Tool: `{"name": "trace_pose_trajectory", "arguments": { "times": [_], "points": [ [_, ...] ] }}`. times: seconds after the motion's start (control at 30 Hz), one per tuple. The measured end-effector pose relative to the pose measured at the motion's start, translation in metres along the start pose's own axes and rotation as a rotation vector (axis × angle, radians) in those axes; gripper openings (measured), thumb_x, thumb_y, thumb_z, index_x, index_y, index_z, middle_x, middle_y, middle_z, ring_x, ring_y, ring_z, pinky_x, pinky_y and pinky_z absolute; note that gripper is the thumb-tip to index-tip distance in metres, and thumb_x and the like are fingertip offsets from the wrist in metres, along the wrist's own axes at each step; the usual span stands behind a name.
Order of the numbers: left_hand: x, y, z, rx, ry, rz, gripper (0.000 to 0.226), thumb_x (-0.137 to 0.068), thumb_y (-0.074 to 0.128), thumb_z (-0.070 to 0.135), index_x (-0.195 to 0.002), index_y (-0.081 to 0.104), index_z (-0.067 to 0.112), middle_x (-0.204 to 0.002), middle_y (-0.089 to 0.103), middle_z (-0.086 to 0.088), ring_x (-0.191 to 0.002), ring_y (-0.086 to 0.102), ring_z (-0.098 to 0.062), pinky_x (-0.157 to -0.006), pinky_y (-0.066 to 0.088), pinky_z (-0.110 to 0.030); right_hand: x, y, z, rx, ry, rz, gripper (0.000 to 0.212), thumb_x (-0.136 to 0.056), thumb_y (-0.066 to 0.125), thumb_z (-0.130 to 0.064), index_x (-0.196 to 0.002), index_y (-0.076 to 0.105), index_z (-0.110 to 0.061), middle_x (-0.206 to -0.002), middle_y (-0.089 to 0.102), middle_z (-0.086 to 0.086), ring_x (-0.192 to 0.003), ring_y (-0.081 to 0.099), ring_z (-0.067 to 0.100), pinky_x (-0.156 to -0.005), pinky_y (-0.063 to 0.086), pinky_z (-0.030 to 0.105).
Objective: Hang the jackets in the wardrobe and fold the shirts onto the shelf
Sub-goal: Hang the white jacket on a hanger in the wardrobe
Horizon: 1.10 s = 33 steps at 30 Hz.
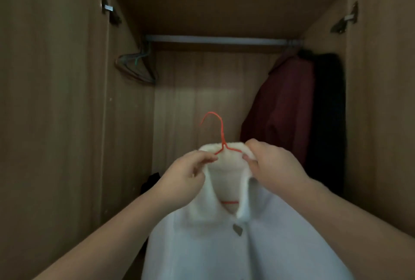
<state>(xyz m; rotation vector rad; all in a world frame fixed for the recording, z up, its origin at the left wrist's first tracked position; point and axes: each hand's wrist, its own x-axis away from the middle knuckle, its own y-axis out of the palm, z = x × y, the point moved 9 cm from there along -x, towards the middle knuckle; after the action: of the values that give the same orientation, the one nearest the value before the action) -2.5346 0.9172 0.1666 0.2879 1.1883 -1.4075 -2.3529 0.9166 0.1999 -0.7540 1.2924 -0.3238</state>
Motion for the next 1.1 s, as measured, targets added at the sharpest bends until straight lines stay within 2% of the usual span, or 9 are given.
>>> {"name": "trace_pose_trajectory", "arguments": {
  "times": [0.13, 0.2, 0.3, 0.37, 0.47, 0.6, 0.8, 0.93, 1.1],
  "points": [
    [-0.059, -0.02, -0.006, -0.478, 0.372, 0.032, 0.057, -0.081, 0.039, 0.011, -0.134, 0.054, 0.026, -0.134, 0.05, 0.011, -0.134, 0.037, -0.007, -0.113, 0.024, -0.018, -0.073, 0.005, 0.025, 0.202, -0.017, 0.1, 0.031, -0.1, 0.034, -0.05, -0.111, 0.044, -0.023, -0.108, 0.058, -0.002, -0.091, 0.065, 0.031, -0.067, 0.048, 0.039],
    [-0.093, -0.028, -0.017, -0.647, 0.422, 0.082, 0.061, -0.083, 0.035, 0.022, -0.143, 0.041, 0.032, -0.144, 0.042, 0.01, -0.142, 0.027, -0.011, -0.115, 0.022, -0.024, -0.104, 0.001, 0.035, 0.319, -0.035, 0.202, 0.03, -0.1, 0.037, -0.05, -0.106, 0.044, -0.022, -0.101, 0.059, -0.002, -0.083, 0.066, 0.027, -0.057, 0.041, 0.037],
    [-0.145, -0.039, -0.035, -0.77, 0.46, 0.146, 0.061, -0.087, 0.036, 0.03, -0.148, 0.032, 0.038, -0.154, 0.035, 0.009, -0.147, 0.021, -0.014, -0.112, 0.029, -0.036, -0.144, -0.015, 0.042, 0.526, -0.098, 0.41, 0.024, -0.092, 0.052, -0.043, -0.089, 0.047, -0.019, -0.071, 0.059, 0.0, -0.051, 0.061, 0.027, -0.041, 0.03, 0.03],
    [-0.179, -0.045, -0.046, -0.832, 0.466, 0.179, 0.062, -0.087, 0.035, 0.033, -0.149, 0.03, 0.039, -0.156, 0.033, 0.007, -0.148, 0.021, -0.016, -0.113, 0.027, -0.037, -0.173, -0.026, 0.048, 0.586, -0.113, 0.477, 0.022, -0.088, 0.052, -0.041, -0.086, 0.05, -0.019, -0.062, 0.056, 0.0, -0.044, 0.056, 0.027, -0.041, 0.022, 0.026],
    [-0.226, -0.047, -0.057, -0.925, 0.5, 0.211, 0.062, -0.086, 0.039, 0.034, -0.148, 0.034, 0.038, -0.155, 0.037, 0.002, -0.147, 0.026, -0.02, -0.116, 0.02, -0.037, -0.219, -0.033, 0.06, 0.654, -0.099, 0.48, 0.018, -0.09, 0.045, -0.037, -0.097, 0.05, -0.021, -0.074, 0.06, -0.001, -0.058, 0.063, 0.028, -0.045, 0.026, 0.03],
    [-0.285, -0.048, -0.062, -1.069, 0.573, 0.263, 0.059, -0.083, 0.045, 0.036, -0.143, 0.044, 0.035, -0.153, 0.042, -0.001, -0.144, 0.031, -0.024, -0.114, 0.022, -0.041, -0.274, -0.035, 0.094, 0.679, -0.036, 0.469, 0.018, -0.096, 0.041, -0.035, -0.109, 0.047, -0.024, -0.092, 0.063, -0.001, -0.077, 0.066, 0.027, -0.052, 0.035, 0.033],
    [-0.368, -0.053, -0.048, -1.276, 0.68, 0.349, 0.056, -0.085, 0.05, 0.04, -0.141, 0.046, 0.034, -0.151, 0.045, -0.004, -0.142, 0.035, -0.027, -0.115, 0.031, -0.045, -0.345, -0.055, 0.165, 0.715, 0.041, 0.638, 0.009, -0.087, 0.059, -0.027, -0.094, 0.056, -0.022, -0.069, 0.062, 0.001, -0.057, 0.064, 0.026, -0.046, 0.046, 0.032],
    [-0.418, -0.054, -0.04, -1.384, 0.68, 0.404, 0.058, -0.088, 0.032, 0.042, -0.144, 0.042, 0.034, -0.153, 0.041, -0.005, -0.145, 0.031, -0.028, -0.115, 0.029, -0.048, -0.394, -0.066, 0.205, 0.605, 0.116, 0.565, 0.003, -0.098, 0.037, -0.027, -0.095, 0.037, -0.025, -0.076, 0.051, -0.004, -0.073, 0.063, 0.025, -0.058, 0.046, 0.033],
    [-0.461, -0.049, -0.046, -1.464, 0.651, 0.447, 0.061, -0.083, 0.036, 0.04, -0.142, 0.043, 0.033, -0.152, 0.041, -0.006, -0.144, 0.033, -0.029, -0.112, 0.033, -0.048, -0.429, -0.053, 0.242, 0.672, 0.125, 0.591, 0.013, -0.098, 0.038, -0.023, -0.108, 0.047, -0.023, -0.079, 0.054, -0.002, -0.08, 0.066, 0.023, -0.056, 0.042, 0.032]
  ]
}}
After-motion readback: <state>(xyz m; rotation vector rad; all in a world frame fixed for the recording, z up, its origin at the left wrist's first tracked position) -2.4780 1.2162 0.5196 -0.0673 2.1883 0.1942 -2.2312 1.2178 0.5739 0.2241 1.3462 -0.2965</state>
